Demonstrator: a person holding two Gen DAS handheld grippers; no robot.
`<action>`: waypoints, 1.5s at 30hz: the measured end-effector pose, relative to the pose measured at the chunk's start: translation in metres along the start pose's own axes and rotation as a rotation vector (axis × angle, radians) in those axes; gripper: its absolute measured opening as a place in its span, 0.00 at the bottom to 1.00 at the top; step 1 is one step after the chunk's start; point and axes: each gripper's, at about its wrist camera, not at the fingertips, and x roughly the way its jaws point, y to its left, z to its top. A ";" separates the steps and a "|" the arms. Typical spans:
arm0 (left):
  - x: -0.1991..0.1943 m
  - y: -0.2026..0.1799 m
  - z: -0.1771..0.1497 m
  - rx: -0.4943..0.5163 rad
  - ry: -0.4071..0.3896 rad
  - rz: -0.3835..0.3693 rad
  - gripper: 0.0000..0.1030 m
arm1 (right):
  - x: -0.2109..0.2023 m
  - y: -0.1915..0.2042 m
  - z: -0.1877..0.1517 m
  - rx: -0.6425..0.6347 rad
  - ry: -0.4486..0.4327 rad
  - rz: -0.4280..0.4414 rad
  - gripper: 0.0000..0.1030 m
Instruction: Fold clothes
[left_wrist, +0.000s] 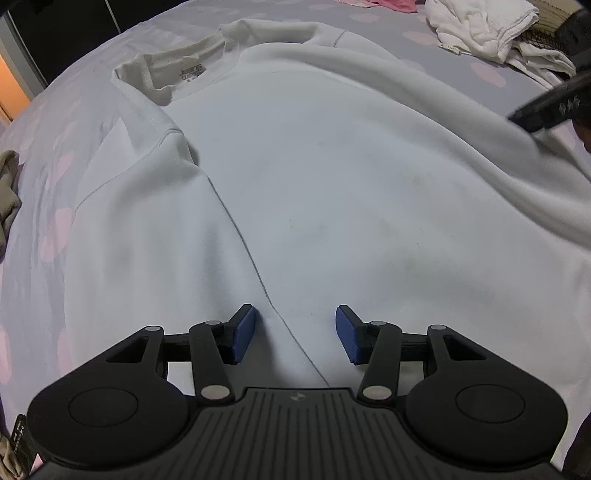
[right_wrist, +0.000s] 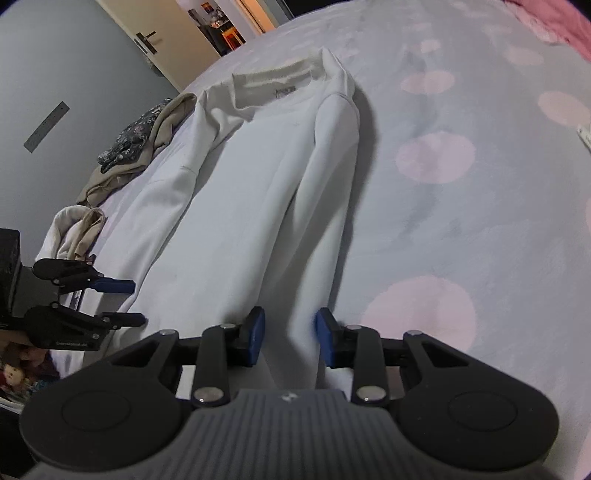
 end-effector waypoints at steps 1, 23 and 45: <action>0.000 0.000 -0.001 0.001 -0.001 0.000 0.45 | 0.004 -0.002 -0.002 0.016 0.030 -0.003 0.36; 0.000 0.001 -0.003 -0.003 0.001 -0.004 0.46 | -0.170 -0.036 0.046 0.067 -0.364 -0.371 0.02; -0.047 -0.006 -0.039 0.093 -0.029 0.201 0.47 | -0.068 0.012 -0.011 -0.423 -0.071 -0.448 0.60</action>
